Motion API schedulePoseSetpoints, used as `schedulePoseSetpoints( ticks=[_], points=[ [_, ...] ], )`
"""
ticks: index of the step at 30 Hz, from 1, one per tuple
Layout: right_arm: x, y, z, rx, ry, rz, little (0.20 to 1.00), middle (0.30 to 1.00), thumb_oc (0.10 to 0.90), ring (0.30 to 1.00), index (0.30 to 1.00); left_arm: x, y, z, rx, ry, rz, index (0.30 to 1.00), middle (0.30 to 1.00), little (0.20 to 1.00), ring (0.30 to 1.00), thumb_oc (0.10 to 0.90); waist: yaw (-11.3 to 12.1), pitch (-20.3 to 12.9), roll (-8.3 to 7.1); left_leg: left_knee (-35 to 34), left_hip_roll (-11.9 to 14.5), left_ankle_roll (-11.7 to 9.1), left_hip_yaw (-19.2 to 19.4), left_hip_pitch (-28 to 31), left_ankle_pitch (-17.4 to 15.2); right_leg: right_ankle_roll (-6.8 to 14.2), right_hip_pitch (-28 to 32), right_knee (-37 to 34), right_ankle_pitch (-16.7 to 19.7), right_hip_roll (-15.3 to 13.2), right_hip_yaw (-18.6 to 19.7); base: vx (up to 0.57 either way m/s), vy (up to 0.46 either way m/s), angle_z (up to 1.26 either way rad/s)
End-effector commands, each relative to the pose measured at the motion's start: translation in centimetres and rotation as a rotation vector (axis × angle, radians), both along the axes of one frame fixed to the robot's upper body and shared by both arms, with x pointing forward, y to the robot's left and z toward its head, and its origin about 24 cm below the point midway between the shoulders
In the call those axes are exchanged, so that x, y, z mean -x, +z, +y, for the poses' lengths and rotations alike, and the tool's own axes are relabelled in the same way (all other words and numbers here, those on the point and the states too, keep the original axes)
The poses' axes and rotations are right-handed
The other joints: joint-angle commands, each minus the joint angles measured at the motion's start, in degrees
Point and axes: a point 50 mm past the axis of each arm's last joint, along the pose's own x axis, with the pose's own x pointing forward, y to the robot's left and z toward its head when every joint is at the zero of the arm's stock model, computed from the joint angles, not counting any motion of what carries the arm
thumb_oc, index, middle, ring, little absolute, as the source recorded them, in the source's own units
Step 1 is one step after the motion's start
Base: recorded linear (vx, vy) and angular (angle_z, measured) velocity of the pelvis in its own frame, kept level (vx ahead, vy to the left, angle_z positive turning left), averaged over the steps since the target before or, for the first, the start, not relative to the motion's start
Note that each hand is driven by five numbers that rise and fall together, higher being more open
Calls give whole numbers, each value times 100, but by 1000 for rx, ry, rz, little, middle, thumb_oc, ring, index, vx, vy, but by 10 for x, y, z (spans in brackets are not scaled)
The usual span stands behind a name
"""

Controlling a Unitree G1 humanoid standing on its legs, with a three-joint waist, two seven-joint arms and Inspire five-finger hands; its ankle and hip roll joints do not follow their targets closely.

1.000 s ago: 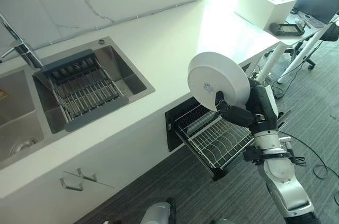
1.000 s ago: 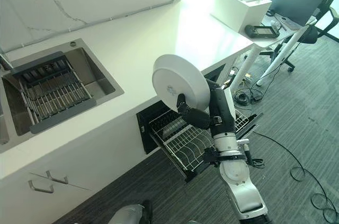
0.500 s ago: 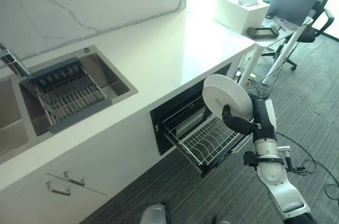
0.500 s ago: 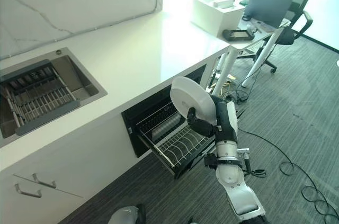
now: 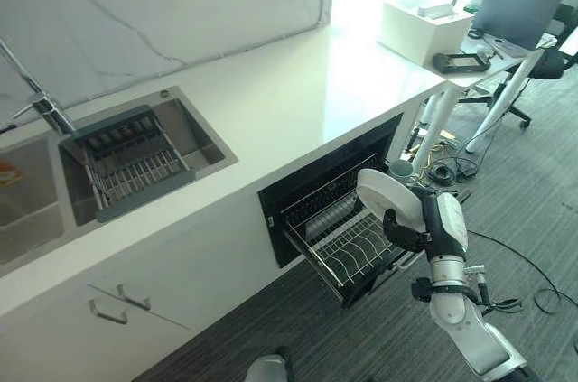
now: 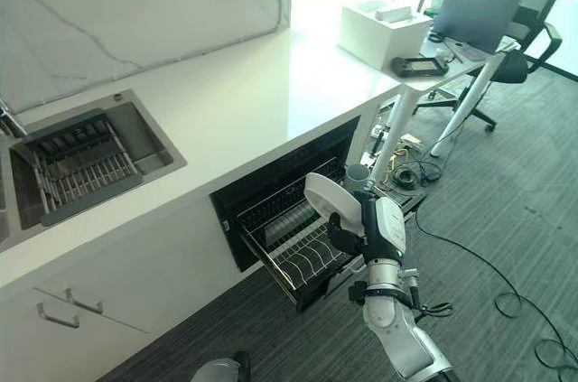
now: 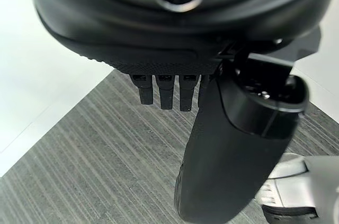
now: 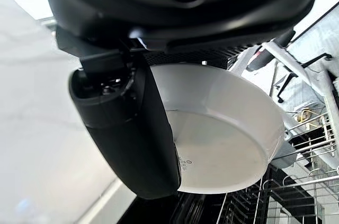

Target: Place the dishes in the dishwasher.

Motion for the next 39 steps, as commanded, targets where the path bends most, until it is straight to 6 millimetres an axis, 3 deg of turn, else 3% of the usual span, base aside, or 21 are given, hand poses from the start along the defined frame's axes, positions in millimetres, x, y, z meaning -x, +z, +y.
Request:
schedulePoseSetpoints(
  ticks=[1,9,20,28,37,38,39],
  points=[
    [-26,69,9,74,38,-395,300,300,400,300,300,3,6,26,-78,-91,60,900,900,900,900,800,106,1,-1,-259,86,-238,-65,712,-854,382,57,171,-524,-259,-26,12,15,29],
    [-43,32,2,202,-54,-290,300,300,400,300,300,0,10,39,-87,-130,87,900,900,900,900,800,470,-14,31,-259,-13,-248,-292,649,-775,435,195,171,-442,-437,-395,42,42,27],
    [-55,8,-11,221,-182,-179,300,300,400,300,300,3,11,41,-84,-140,97,900,900,900,900,800,651,173,202,-259,-99,-291,-478,506,-652,428,165,171,-359,-552,-533,13,13,8],
    [-69,11,-26,364,-240,-148,300,300,400,300,300,10,10,37,-55,-133,92,900,900,900,900,800,764,297,395,-259,-170,-342,-549,348,-567,436,72,171,-320,-657,-564,6,44,8],
    [-98,28,-48,581,-399,-68,300,300,400,300,300,0,10,34,-25,-150,63,900,900,900,900,800,973,448,593,-259,-259,-376,-625,173,-474,449,10,171,-287,-741,-598,-9,40,4],
    [-99,28,-49,587,-407,-59,300,300,400,300,300,0,10,33,-23,-150,62,900,900,900,900,800,989,431,584,-259,-257,-420,-667,226,-586,504,59,171,-403,-720,-522,-20,89,11],
    [-101,29,-50,605,-420,-51,300,300,400,300,300,-2,10,33,-20,-152,54,900,900,900,900,800,1016,463,620,-259,-282,-376,-644,141,-460,449,1,171,-281,-758,-603,-11,48,17]
  ],
)
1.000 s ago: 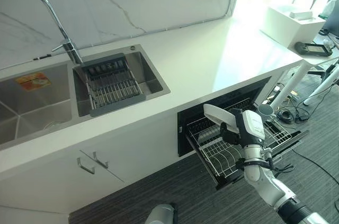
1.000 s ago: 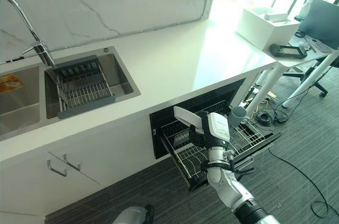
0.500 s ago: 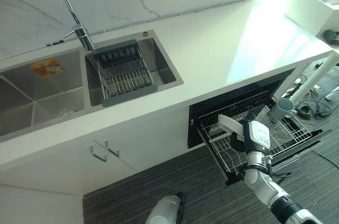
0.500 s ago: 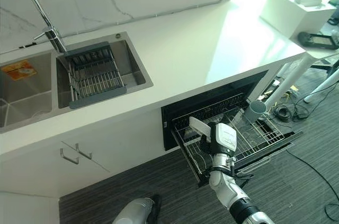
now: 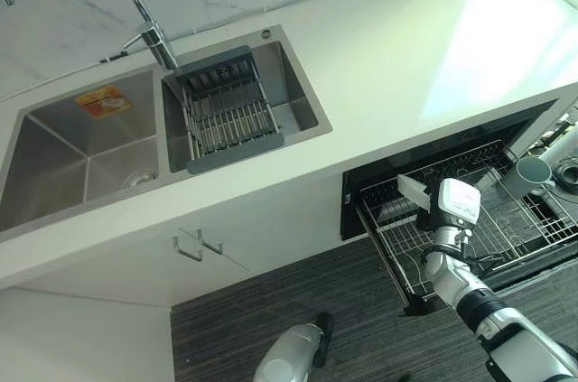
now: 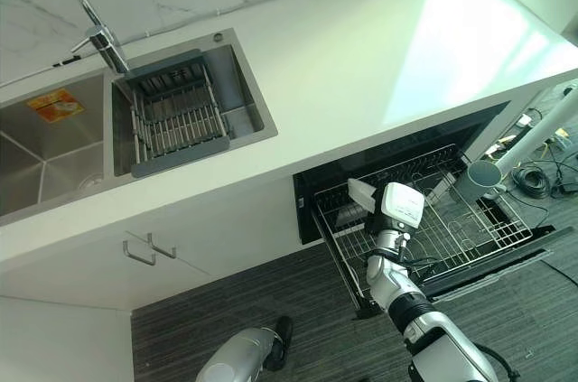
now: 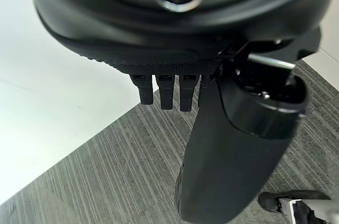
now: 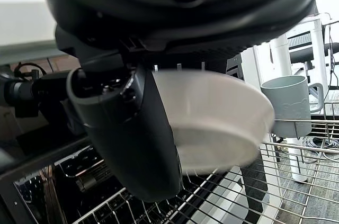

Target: Place the dishes in the dishwasher.

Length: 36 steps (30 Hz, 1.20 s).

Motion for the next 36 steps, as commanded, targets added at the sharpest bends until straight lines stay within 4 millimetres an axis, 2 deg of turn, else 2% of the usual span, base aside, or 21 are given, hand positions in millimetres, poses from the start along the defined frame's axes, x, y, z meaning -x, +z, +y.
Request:
schedulePoseSetpoints(
  ticks=[1,3,4,5,6,13,25,26,27,30,34,35,36],
  points=[
    [-25,50,-4,155,-5,-186,300,300,400,300,300,17,4,19,-49,-50,71,900,900,900,900,800,122,-230,151,-351,588,-747,-129,437,-478,32,-354,404,-423,-162,164,-92,75,18],
    [-26,50,-6,165,-20,-175,300,300,400,300,300,15,4,18,-47,-53,64,900,900,900,900,800,156,-205,158,-351,574,-743,-145,421,-469,35,-348,404,-407,-173,149,34,0,11],
    [-26,49,-6,170,-24,-170,300,300,400,300,300,15,4,18,-47,-55,62,900,900,900,900,800,171,-212,144,-351,578,-785,-187,475,-581,91,-300,404,-516,-151,222,0,0,0],
    [-27,49,-7,180,-40,-161,300,300,400,300,300,13,4,17,-46,-59,55,900,900,900,900,800,194,-162,168,-351,562,-738,-167,393,-457,40,-358,404,-384,-189,132,64,-26,0],
    [-27,49,-7,180,-41,-160,300,300,400,300,300,13,4,18,-47,-58,55,900,900,900,900,800,202,-176,147,-351,570,-781,-203,450,-571,96,-310,404,-497,-164,208,-25,-1,4],
    [-34,52,-12,230,-114,-120,300,300,400,300,300,3,5,19,-57,-53,12,900,900,900,900,800,333,37,145,-351,562,-754,-246,300,-544,94,-422,404,-449,-158,198,-38,-11,1],
    [-48,80,-30,230,-225,-65,300,300,400,300,300,-29,10,22,-44,-44,-81,900,900,900,900,800,494,451,240,-351,524,-721,-290,-118,-465,72,-789,404,-379,-165,239,-72,-4,4],
    [-51,83,-29,233,-216,-64,441,441,494,441,441,-31,11,22,-43,-45,-87,900,900,900,900,800,508,475,245,-351,520,-718,-291,-147,-456,70,-815,404,-375,-164,242,-77,-20,1],
    [-54,88,-28,244,-194,-46,900,900,800,900,900,-34,11,22,-44,-47,-99,900,900,900,900,800,531,517,244,-351,518,-713,-292,-194,-446,67,-852,404,-364,-165,235,-74,-21,1],
    [-60,95,-27,224,-162,-3,900,900,800,900,900,-40,12,22,-46,-51,-117,900,900,900,900,800,557,556,213,-351,527,-708,-287,-263,-448,73,-929,404,-356,-157,249,-52,-24,0],
    [-61,88,-24,130,-185,49,900,900,800,900,900,-47,14,24,-48,-52,-135,900,900,900,900,800,568,565,164,-351,548,-700,-278,-285,-452,72,-956,404,-354,-133,247,-13,-13,-1],
    [-60,85,-24,79,-193,70,900,900,800,900,900,-49,14,25,-48,-51,-140,900,900,900,900,800,564,566,151,-351,556,-700,-273,-283,-456,71,-960,404,-354,-126,254,-20,-30,-4],
    [-60,75,-22,-56,-201,138,900,900,800,900,900,-55,16,25,-48,-47,-150,900,900,900,900,800,544,556,117,-351,584,-698,-257,-257,-468,61,-963,404,-367,-102,273,-12,-25,-4]
  ],
)
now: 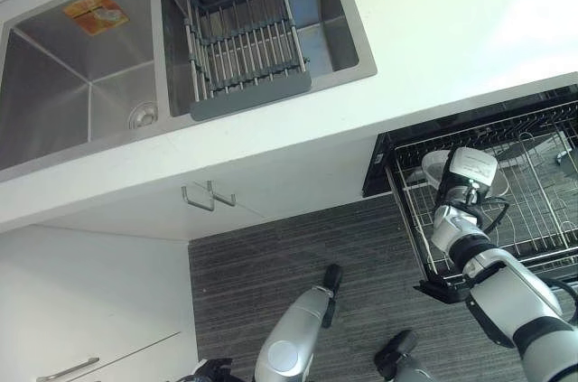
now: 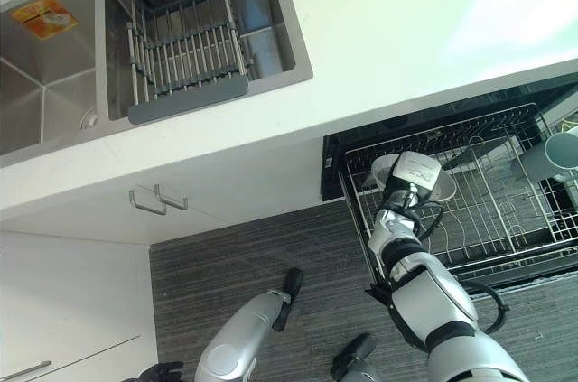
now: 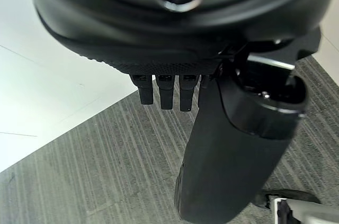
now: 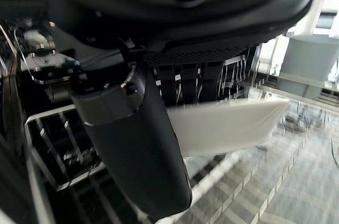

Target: Place the dishes in the dishwasher.

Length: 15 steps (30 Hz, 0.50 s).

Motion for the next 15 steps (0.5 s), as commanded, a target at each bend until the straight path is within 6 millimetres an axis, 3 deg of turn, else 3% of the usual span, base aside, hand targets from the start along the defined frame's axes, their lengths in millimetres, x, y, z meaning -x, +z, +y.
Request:
schedulePoseSetpoints(
  ticks=[1,7,15],
  points=[
    [-11,28,-10,-59,-38,-36,900,900,800,900,900,28,2,29,-105,-8,97,900,900,900,900,800,76,-297,63,-249,496,-672,-39,395,-751,124,-364,411,-389,-229,384,-13,-38,-3],
    [-15,16,-2,-225,62,141,900,900,800,900,900,20,6,35,-112,1,90,900,900,900,900,800,38,-316,-34,-249,572,-697,15,435,-755,134,-378,411,-414,-169,434,-19,-23,-6],
    [-14,10,2,-312,77,156,900,900,800,900,900,12,10,43,-131,14,89,900,900,900,900,800,-2,-368,-150,-249,617,-708,40,533,-774,158,-313,411,-412,-122,441,-14,-20,-5]
  ],
)
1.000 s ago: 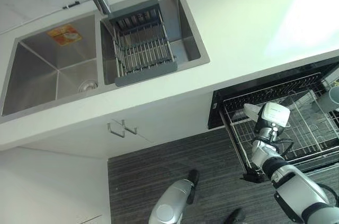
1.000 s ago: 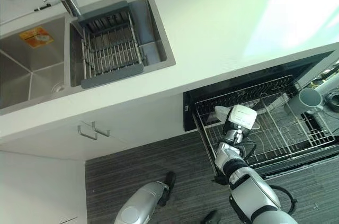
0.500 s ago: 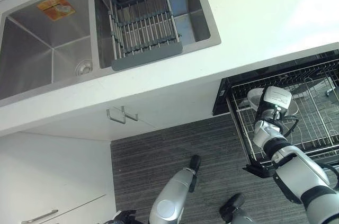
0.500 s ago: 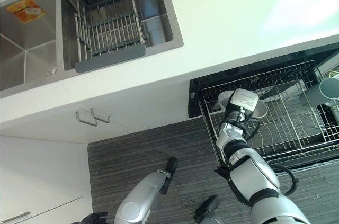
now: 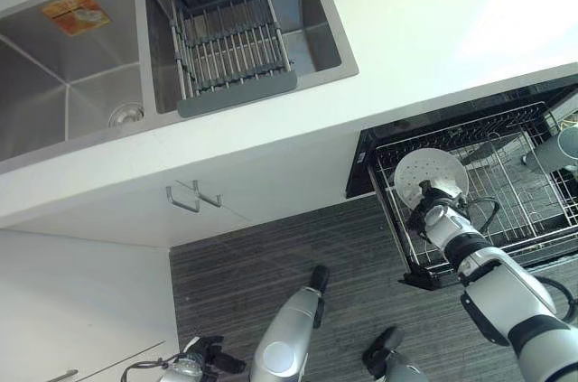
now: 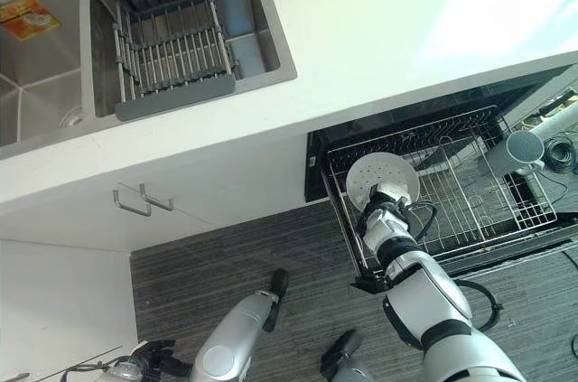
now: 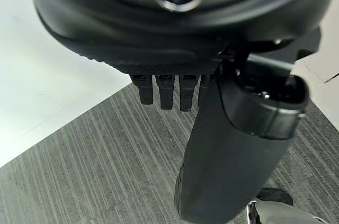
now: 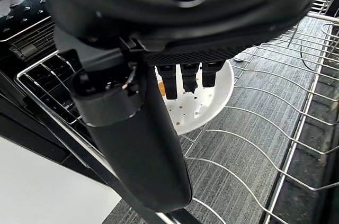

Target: Place the dishes in the dishwasher.

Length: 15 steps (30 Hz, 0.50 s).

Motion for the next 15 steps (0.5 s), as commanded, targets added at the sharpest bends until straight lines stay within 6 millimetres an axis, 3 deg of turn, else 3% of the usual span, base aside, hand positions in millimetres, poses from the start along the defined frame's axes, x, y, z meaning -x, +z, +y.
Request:
schedulePoseSetpoints(
  ticks=[1,3,4,8,12,15],
  points=[
    [-12,30,-12,35,-10,-99,900,900,800,900,900,37,-4,24,-86,20,127,900,900,900,900,800,135,-386,53,-237,440,-595,2,409,-807,226,-360,406,-481,-264,311,0,0,0],
    [-12,30,-10,29,-3,-107,900,900,800,900,900,36,-4,25,-90,22,128,900,900,900,900,800,124,-397,28,-237,448,-597,3,416,-811,230,-360,406,-480,-251,320,0,0,0],
    [37,-40,-36,-176,-213,-4,900,900,800,900,900,45,-4,43,-216,123,208,900,900,900,900,800,-864,-603,-254,-237,513,-365,619,1895,-1594,243,-728,406,303,-221,762,-20,-25,5],
    [45,-46,-41,-151,-219,16,900,900,800,900,900,56,-9,36,-204,142,234,900,900,900,900,800,-967,-767,-309,-237,645,-468,753,1963,-1596,246,-685,406,161,-228,742,-8,-18,-3],
    [47,-40,-53,-112,-201,-4,900,900,800,900,900,65,-3,52,-156,133,281,900,900,900,900,800,-1073,-955,-185,-237,687,-565,793,1999,-1550,292,-680,406,102,-235,781,-24,66,8],
    [44,-36,-49,-103,-171,-49,900,900,800,900,900,70,-3,54,-136,140,296,900,900,900,900,800,-1148,-1015,-181,-237,685,-570,824,2033,-1537,313,-720,406,137,-211,841,-2,62,-12]
  ],
)
